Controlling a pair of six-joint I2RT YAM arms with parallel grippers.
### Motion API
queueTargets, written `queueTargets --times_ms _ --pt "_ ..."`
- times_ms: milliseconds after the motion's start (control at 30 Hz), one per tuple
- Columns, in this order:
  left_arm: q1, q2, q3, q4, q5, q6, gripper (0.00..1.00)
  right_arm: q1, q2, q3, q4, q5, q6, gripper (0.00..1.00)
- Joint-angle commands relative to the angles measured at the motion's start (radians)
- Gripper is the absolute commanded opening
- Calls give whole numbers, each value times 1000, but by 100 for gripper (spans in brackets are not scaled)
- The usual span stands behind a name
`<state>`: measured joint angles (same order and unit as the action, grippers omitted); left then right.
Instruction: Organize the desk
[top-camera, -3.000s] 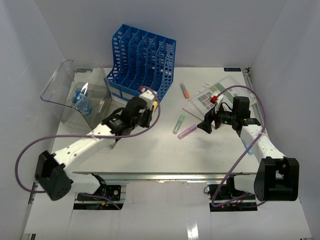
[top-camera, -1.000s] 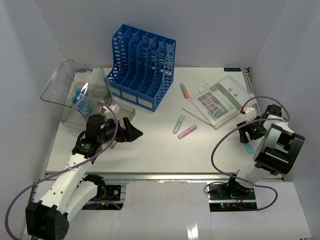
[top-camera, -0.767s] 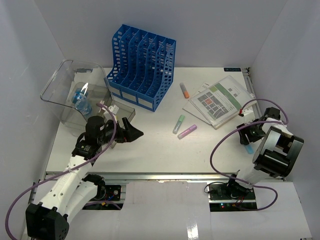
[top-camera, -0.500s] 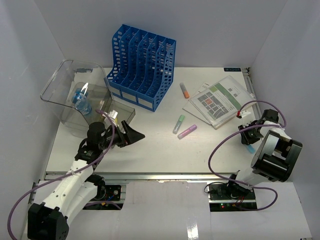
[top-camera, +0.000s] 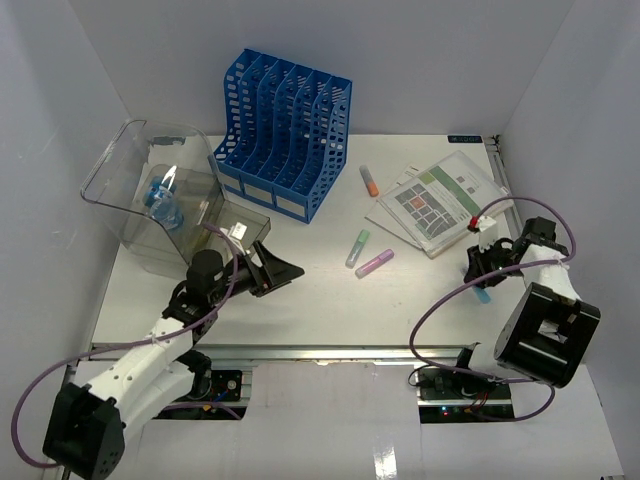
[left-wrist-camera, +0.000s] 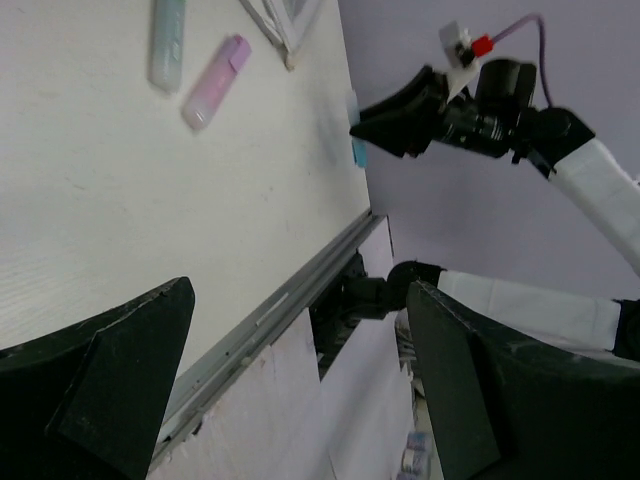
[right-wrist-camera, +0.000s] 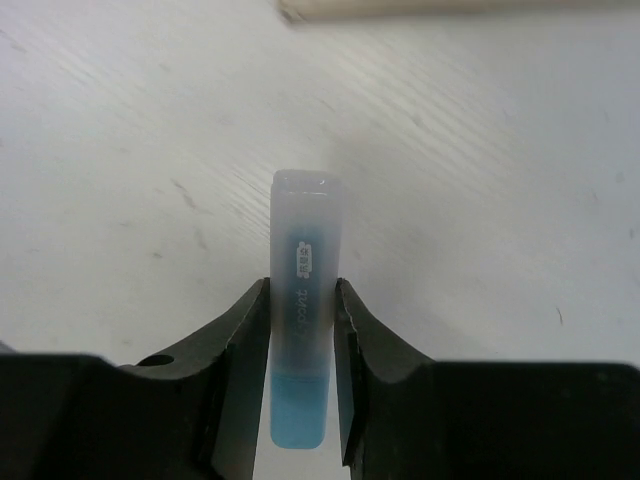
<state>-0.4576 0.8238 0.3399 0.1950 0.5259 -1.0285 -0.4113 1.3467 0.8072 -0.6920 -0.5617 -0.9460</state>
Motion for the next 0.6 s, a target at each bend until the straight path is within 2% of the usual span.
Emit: queueTargets --times_ms 0,133,267,400,567 --pt "-120 135 45 201 -116 -21 98 190 -80 62 -11 -282 173 8" --pt "-193 239 73 335 -188 6 98 365 -143 25 298 -272 563 8" --pt "-244 336 149 395 -276 79 98 513 -125 29 584 -265 852 8" --pt "-296 464 239 468 -328 119 98 595 -54 64 804 -233 1093 8" --pt "-356 576 321 496 -453 129 97 649 -23 21 1072 -177 1393 8"
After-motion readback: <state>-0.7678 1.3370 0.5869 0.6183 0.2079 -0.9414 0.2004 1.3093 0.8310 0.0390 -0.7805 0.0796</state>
